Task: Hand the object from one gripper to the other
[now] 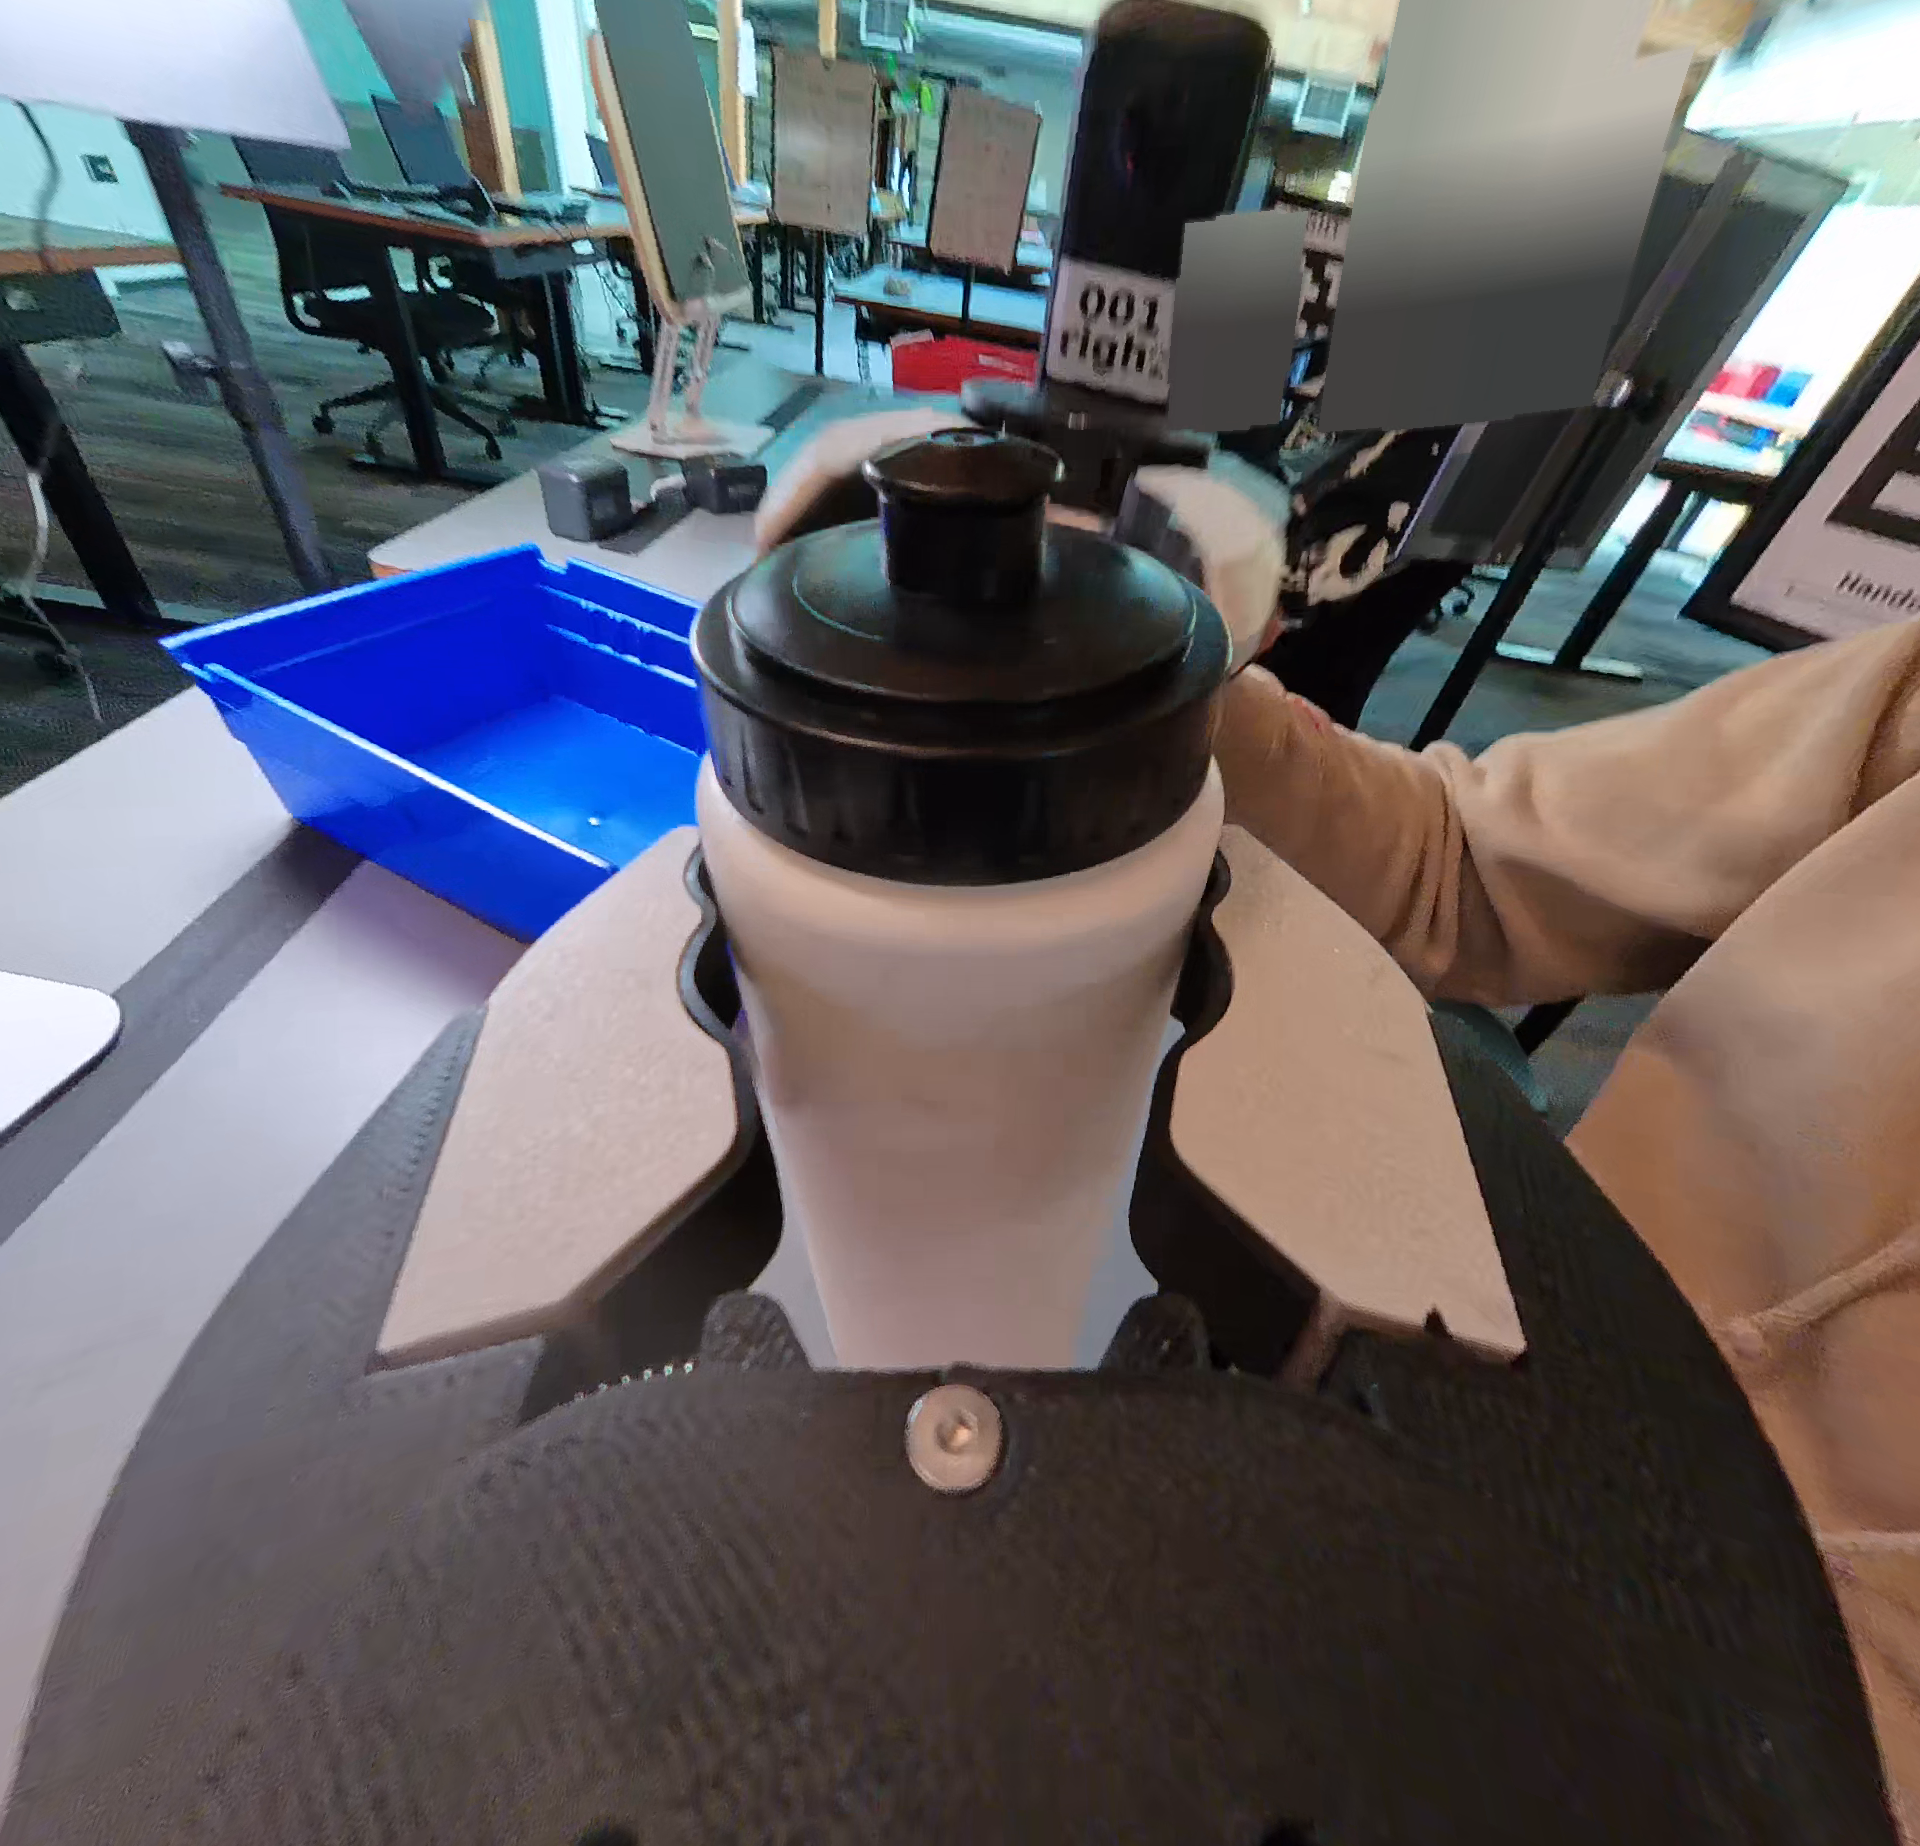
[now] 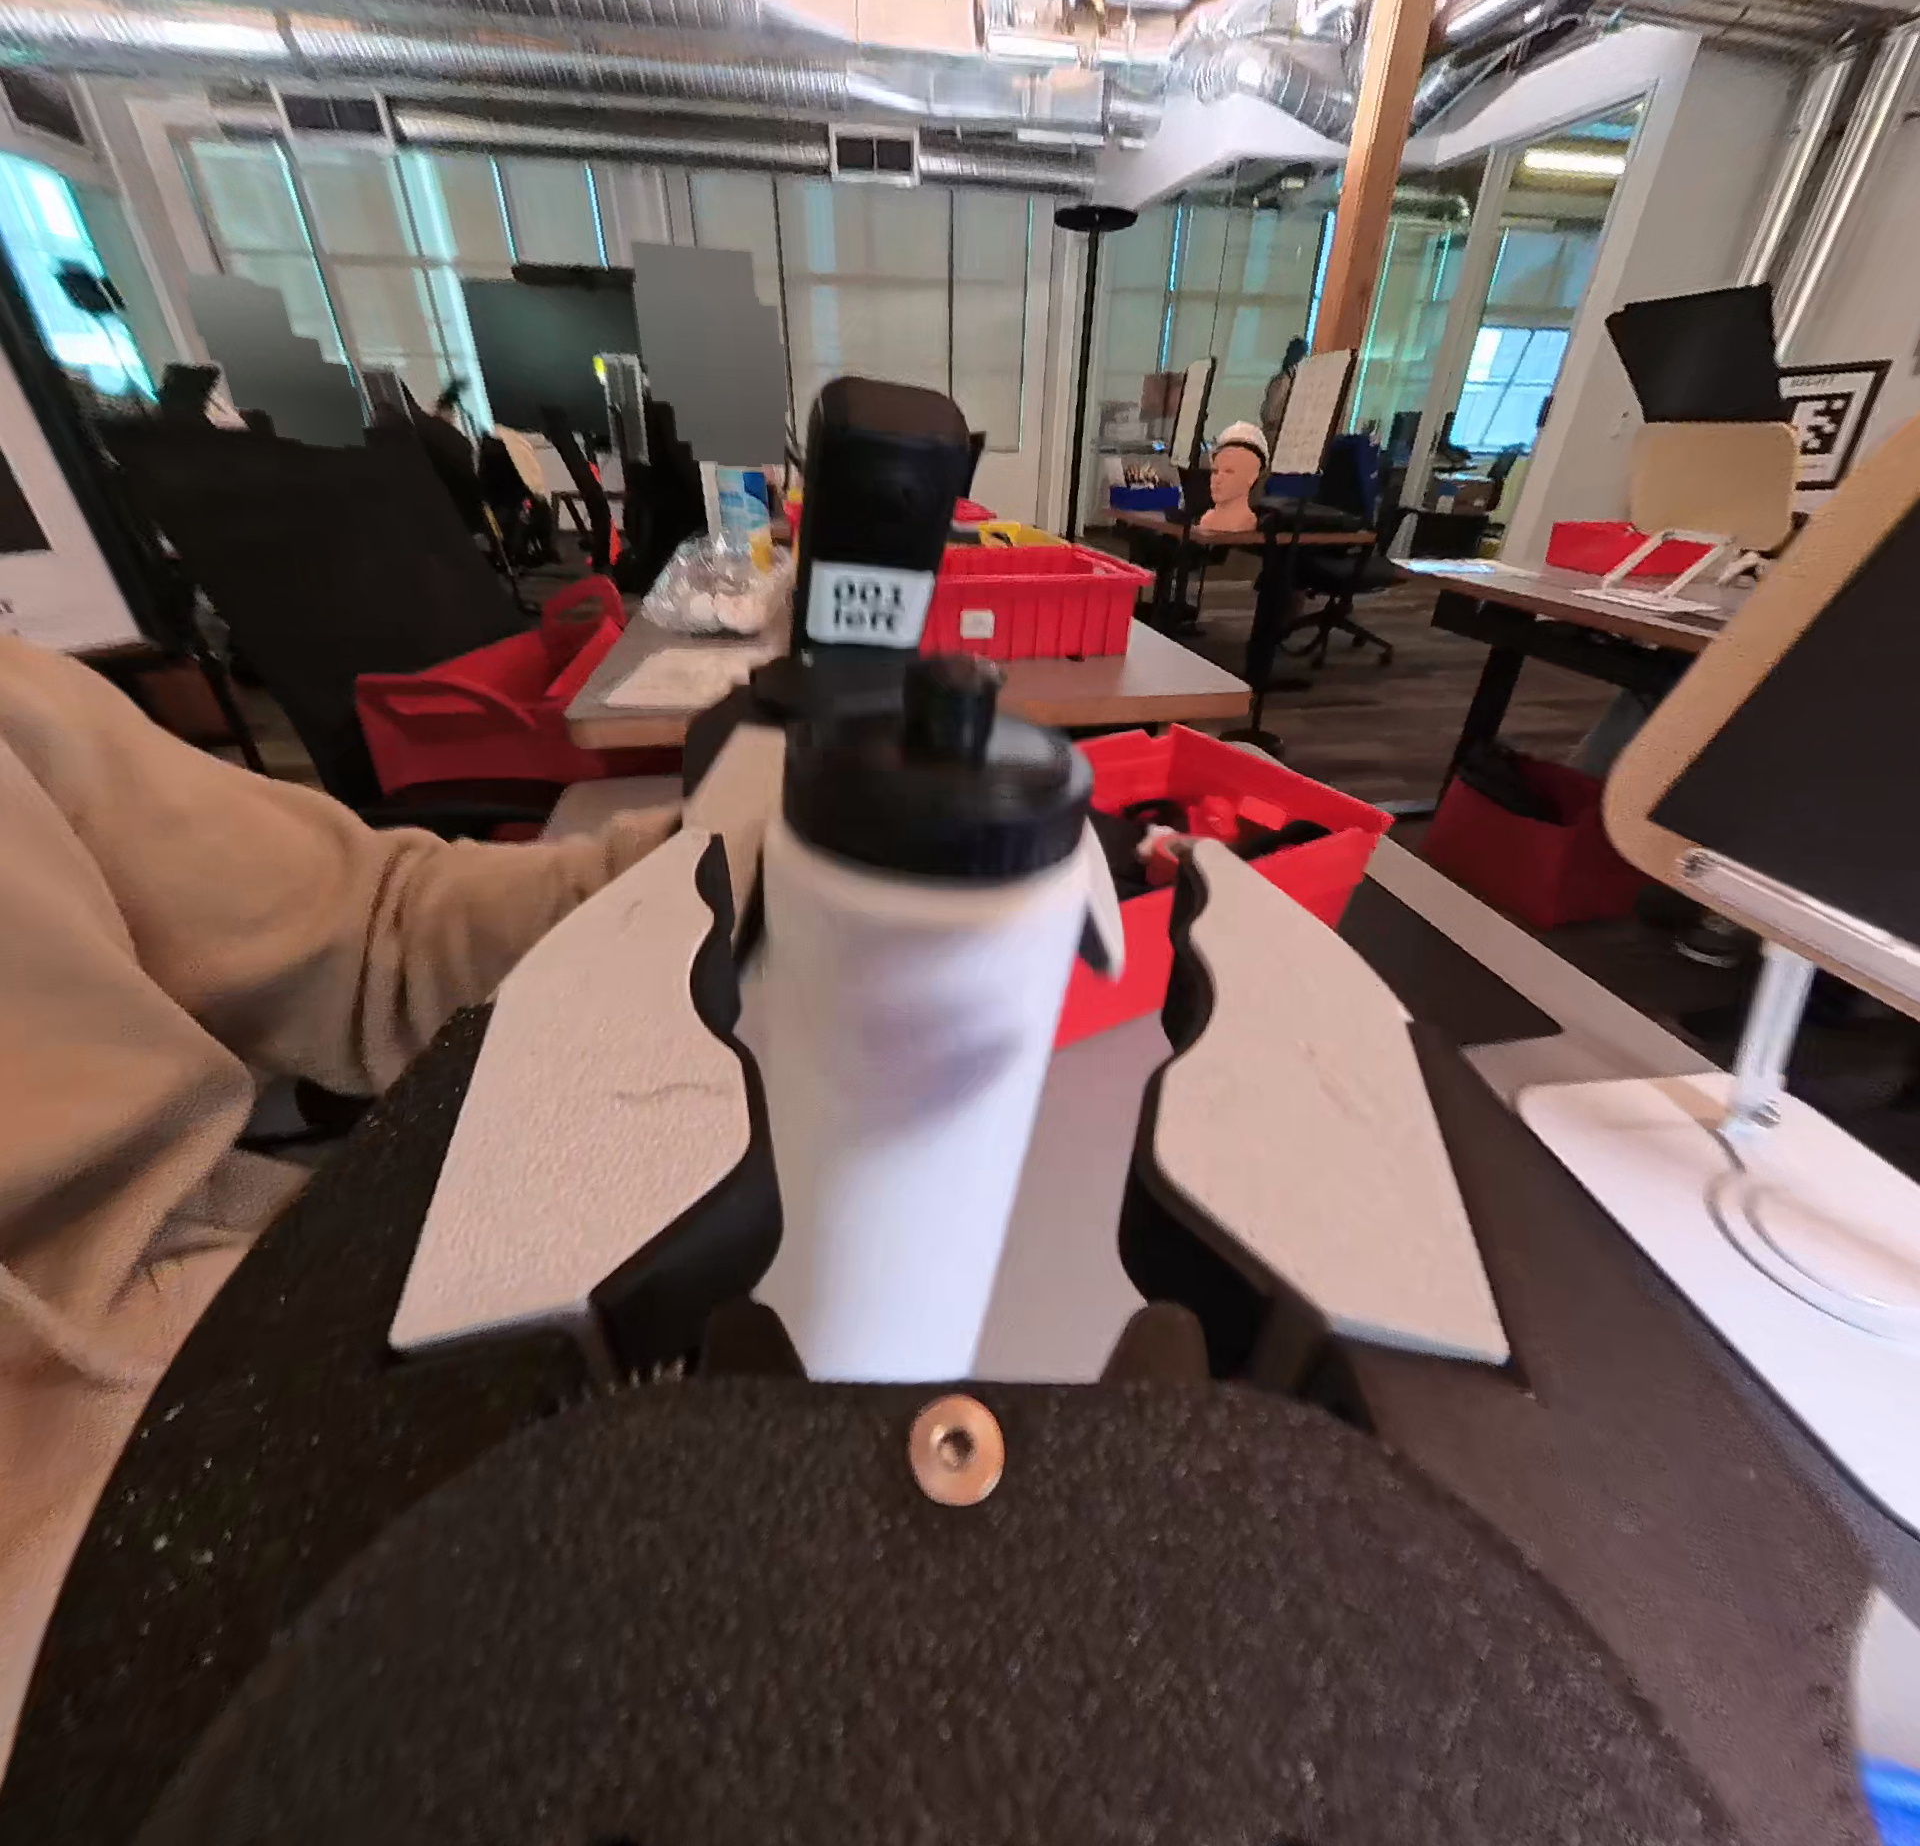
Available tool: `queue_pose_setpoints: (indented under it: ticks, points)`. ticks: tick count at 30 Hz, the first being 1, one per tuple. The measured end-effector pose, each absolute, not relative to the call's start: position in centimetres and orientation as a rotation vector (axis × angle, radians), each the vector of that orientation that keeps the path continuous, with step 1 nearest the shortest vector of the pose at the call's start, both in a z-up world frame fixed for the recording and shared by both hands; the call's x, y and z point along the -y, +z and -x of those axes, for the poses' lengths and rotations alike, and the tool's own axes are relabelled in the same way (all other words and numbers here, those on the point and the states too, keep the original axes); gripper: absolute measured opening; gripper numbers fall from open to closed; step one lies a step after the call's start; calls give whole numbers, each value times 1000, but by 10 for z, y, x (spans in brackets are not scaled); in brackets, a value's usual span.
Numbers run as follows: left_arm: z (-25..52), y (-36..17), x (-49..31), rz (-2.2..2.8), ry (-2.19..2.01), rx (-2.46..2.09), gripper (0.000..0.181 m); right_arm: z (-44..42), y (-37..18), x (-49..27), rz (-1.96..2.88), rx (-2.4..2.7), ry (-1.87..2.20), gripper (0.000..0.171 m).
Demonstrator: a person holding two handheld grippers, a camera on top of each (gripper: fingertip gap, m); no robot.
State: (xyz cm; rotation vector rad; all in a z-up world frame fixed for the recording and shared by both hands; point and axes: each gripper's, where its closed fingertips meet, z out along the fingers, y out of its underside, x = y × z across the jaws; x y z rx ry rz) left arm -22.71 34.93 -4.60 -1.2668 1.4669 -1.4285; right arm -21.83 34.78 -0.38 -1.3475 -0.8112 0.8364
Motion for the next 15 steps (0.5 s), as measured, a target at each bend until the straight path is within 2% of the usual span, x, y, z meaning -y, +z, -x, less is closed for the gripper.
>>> queue_pose_setpoints:
  ticks: [3, 7, 15]
  points:
    - [238, -32, -358, 1257, -1458, -1405, 86, 216, -26, -354, 1418, 856, 801, 79]
    - [233, -34, -351, 1253, -1448, -1429, 86, 262, -55, -353, 1469, 955, 856, 86]
    - [239, -27, -352, 1198, -1367, -1424, 85, 267, -52, -357, 1449, 888, 868, 83]
